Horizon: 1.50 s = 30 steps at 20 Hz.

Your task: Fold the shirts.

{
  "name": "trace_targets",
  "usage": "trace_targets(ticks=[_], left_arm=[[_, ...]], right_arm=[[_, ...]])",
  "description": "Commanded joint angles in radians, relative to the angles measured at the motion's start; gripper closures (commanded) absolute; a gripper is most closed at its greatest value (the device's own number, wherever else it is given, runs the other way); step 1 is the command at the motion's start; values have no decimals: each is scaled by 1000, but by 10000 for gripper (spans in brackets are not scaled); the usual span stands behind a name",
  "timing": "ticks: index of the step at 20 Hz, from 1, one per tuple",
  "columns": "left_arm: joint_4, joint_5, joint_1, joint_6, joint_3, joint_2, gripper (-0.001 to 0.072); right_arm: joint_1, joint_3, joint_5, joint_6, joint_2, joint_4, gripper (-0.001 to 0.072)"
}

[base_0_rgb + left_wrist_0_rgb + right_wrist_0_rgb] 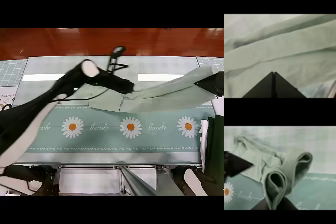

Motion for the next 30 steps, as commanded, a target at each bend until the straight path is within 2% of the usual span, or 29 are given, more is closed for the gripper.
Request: trace_targets(ticks=[1, 4, 7, 10, 14, 16, 19, 22, 26, 30], left_arm=[[7, -112, -137, -106, 261, -219, 686], [-1, -164, -230, -123, 338, -309, 685], [-31, -151, -292, -123, 339, -330, 685], [-31, -172, -270, -125, 354, -324, 685], [-13, -285, -119, -170, 359, -235, 686], [99, -336, -40, -193, 357, -150, 686], [300, -400, 66, -210, 309, 15, 685], [352, -372, 198, -209, 147, 225, 685], [351, -259, 440, -209, -192, 542, 685], [340, -240, 640, -209, -450, 752, 685]], right_arm=[[-1, -11, 27, 27, 76, 5, 685], [-2, -11, 27, 27, 76, 8, 685], [-1, -11, 14, 27, 75, 7, 686], [-1, -11, 12, 28, 75, 6, 685], [-1, -11, -4, 37, 75, 9, 685], [13, -10, -32, 45, 67, 14, 686], [151, -10, -95, 58, 1, 14, 686], [348, -10, -258, 69, -107, 35, 686], [586, -2, -488, 60, -305, 107, 686], [721, 72, -581, 44, -544, 146, 685]])
